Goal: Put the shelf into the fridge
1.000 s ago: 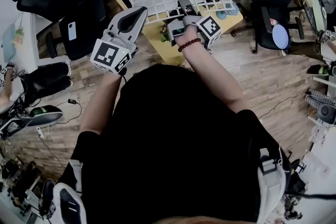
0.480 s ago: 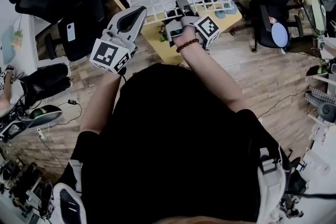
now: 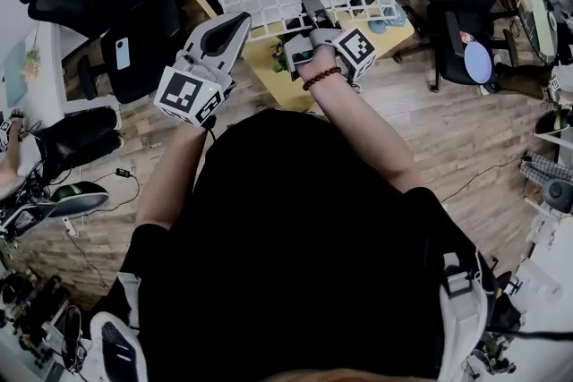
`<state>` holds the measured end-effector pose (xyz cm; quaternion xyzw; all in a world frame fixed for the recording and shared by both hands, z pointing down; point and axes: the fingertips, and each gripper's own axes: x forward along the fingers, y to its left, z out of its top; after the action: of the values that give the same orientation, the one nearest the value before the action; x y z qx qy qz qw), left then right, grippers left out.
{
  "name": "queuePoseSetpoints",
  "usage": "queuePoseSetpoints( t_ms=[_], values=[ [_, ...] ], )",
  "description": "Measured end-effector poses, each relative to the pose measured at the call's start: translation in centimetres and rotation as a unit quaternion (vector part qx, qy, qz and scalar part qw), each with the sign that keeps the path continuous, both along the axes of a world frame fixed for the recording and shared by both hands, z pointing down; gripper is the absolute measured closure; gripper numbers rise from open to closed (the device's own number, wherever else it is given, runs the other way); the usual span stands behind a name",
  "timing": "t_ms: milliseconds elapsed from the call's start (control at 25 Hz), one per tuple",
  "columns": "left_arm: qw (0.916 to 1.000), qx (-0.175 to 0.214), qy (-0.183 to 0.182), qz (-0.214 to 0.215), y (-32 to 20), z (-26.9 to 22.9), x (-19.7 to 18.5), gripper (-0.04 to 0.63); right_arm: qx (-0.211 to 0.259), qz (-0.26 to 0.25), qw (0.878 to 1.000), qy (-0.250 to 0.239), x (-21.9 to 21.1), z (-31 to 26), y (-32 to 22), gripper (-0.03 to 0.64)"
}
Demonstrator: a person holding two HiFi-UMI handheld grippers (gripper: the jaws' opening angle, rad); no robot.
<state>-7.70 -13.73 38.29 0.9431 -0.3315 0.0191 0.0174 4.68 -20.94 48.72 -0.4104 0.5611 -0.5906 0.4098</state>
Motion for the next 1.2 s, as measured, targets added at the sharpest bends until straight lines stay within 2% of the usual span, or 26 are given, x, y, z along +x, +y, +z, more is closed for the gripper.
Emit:
queuePoseSetpoints(
  t_ms=[120,760,1200],
  values=[
    [1.0,-0.001,0.0,0.0,0.0,0.0,0.0,0.577,0.008,-0.007,1.0,0.008,-0.1,-0.4,-0.3,0.574],
    [1.0,-0.005,-0.003,0.0,-0.2,0.2,0.1,0.577,0.004,-0.007,1.0,-0.01,-0.2,0.2,-0.7,0.574],
    [1.0,-0.005,0.0,-0.001,0.3,0.5,0.2,0.577,-0.007,-0.036,0.999,-0.003,-0.4,0.3,-1.3,0.577]
  ],
)
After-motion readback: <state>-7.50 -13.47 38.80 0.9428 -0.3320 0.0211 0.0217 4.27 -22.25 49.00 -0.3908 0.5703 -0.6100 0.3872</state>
